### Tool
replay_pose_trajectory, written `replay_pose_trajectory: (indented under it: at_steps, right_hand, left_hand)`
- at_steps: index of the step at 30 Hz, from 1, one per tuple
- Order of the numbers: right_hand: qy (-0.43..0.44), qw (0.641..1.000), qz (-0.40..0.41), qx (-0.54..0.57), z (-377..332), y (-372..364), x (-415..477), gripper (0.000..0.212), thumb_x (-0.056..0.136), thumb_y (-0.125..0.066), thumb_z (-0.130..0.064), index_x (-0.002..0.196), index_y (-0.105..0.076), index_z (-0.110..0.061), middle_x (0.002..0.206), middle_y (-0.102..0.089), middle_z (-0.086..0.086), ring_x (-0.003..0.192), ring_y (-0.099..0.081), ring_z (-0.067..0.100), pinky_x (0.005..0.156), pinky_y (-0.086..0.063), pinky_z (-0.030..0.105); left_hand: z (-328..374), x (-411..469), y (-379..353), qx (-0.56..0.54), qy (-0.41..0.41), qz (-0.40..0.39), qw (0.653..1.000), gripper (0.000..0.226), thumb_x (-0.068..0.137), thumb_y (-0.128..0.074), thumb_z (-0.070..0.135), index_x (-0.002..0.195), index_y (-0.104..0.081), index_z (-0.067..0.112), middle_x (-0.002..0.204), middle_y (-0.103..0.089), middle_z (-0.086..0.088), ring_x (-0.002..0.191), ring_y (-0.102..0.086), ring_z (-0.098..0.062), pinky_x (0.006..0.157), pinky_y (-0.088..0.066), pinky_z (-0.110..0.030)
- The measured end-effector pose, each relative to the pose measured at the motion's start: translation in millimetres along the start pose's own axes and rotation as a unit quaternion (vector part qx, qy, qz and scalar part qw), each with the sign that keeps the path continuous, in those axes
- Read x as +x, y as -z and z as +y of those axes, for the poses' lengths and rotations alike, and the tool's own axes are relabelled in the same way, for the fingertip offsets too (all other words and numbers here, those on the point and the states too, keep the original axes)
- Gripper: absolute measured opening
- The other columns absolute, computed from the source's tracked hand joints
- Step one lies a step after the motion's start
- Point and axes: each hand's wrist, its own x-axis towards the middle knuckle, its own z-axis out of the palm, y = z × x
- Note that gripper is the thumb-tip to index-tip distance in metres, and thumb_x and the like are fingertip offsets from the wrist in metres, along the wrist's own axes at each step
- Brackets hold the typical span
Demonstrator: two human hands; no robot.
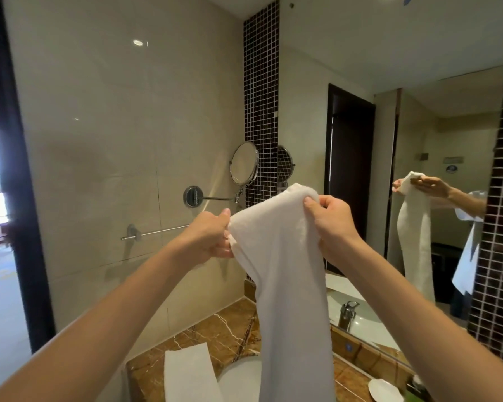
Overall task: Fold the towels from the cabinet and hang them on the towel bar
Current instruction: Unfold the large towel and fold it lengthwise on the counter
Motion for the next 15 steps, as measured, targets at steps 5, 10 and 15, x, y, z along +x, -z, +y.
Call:
replay_pose_trajectory:
  at_steps: [5, 10, 15]
  right_hand:
    - [-0.017, 1.000, -0.016, -0.004, -1, 0, -5, 0.019, 0.093, -0.061, -0.022, 0.106, -0.065, -0.009, 0.099, -0.067, 0.009, 0.095, -0.066, 0.028, 0.083, -0.057, 0.046]
    - [-0.061, 0.996, -0.069, 0.019, -5, 3, -9, 0.016, 0.087, -0.068, -0.016, 0.102, -0.068, -0.011, 0.096, -0.069, 0.005, 0.087, -0.069, 0.022, 0.063, -0.058, 0.032]
    - [-0.188, 0.962, -0.161, 0.112, -20, 9, -10, 0.028, 0.084, -0.067, -0.004, 0.112, -0.064, 0.000, 0.102, -0.069, 0.012, 0.085, -0.070, 0.027, 0.058, -0.059, 0.034]
  left_hand:
    - [1, 3, 6, -0.027, 0.025, 0.009, 0.999, 0.037, 0.103, -0.034, 0.027, 0.112, -0.047, -0.007, 0.075, -0.055, -0.013, 0.048, -0.054, -0.015, 0.060, -0.060, -0.039]
    - [7, 10, 11, -0.105, -0.037, 0.090, 0.990, 0.032, 0.102, -0.038, 0.021, 0.079, -0.051, 0.002, 0.055, -0.051, -0.004, 0.031, -0.049, -0.005, 0.036, -0.046, -0.020]
    - [11, 20, 14, -0.078, -0.099, 0.136, 0.983, 0.044, 0.100, -0.045, 0.024, 0.058, -0.040, 0.013, 0.055, -0.033, -0.002, 0.040, -0.031, -0.011, 0.045, -0.029, -0.024]
